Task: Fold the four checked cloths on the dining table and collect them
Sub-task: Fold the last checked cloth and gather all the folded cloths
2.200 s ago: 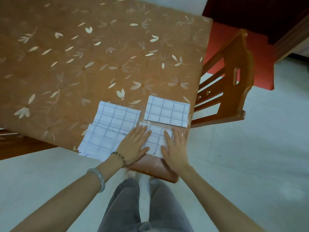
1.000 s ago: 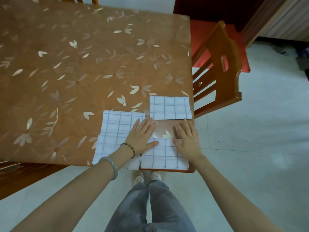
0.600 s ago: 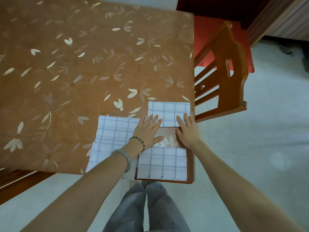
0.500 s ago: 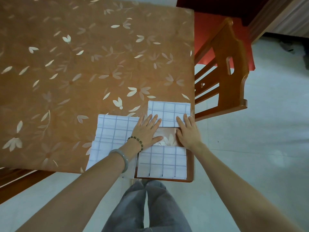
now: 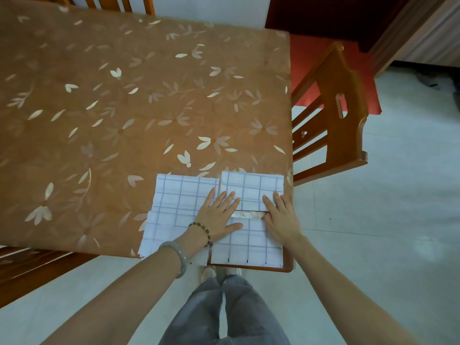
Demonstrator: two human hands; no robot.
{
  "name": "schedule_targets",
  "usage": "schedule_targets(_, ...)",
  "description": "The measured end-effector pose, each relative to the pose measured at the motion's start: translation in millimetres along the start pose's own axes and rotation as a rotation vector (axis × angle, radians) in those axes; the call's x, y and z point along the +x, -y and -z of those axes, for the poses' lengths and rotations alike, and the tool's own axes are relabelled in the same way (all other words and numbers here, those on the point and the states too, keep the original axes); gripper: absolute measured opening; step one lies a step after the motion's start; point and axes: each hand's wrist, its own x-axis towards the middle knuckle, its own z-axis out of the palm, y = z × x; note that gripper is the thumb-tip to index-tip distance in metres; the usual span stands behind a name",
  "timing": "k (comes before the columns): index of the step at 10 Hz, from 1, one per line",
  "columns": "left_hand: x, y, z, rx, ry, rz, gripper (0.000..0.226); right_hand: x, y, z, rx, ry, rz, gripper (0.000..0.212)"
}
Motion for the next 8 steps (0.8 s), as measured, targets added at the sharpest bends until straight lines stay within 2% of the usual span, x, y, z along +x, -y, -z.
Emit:
schedule_targets(1, -6, -1, 0, 0.006, 0.004, -0.001, 0.099, -7, 1, -3, -0.016, -0.015, 0.004, 0.052)
schedule_targets(2, -11, 0, -1, 0.010, 0.022, 0.001, 0.091, -13, 4, -2, -0.027, -0.017, 0.014, 0.063)
schedule_targets(3, -16, 1, -2, 0.023, 0.022, -0.005, 0.091, -15, 7, -3, -0.036, -0.028, 0.033, 0.085)
schedule_targets(4, -21, 1, -4, 0.041, 0.029, -0.007, 0.090, -19, 9, 0, -0.048, -0.018, 0.031, 0.082)
schedule_targets(5, -25, 3, -6, 0.039, 0.040, -0.009, 0.088, -22, 10, 3, -0.040, -0.022, 0.011, 0.059)
schedule_targets(6, -27, 6, -6, 0.035, 0.041, -0.008, 0.090, -28, 13, 10, -0.032, -0.024, 0.007, 0.078)
schedule_targets(7, -32, 9, -6, 0.012, 0.045, 0.000, 0.092, -29, 13, 15, 0.014, -0.015, -0.021, 0.075)
schedule_targets(8, -35, 15, 11, -0.042, 0.042, 0.084, 0.098, -25, 24, 32, 0.071, -0.046, 0.010, 0.064)
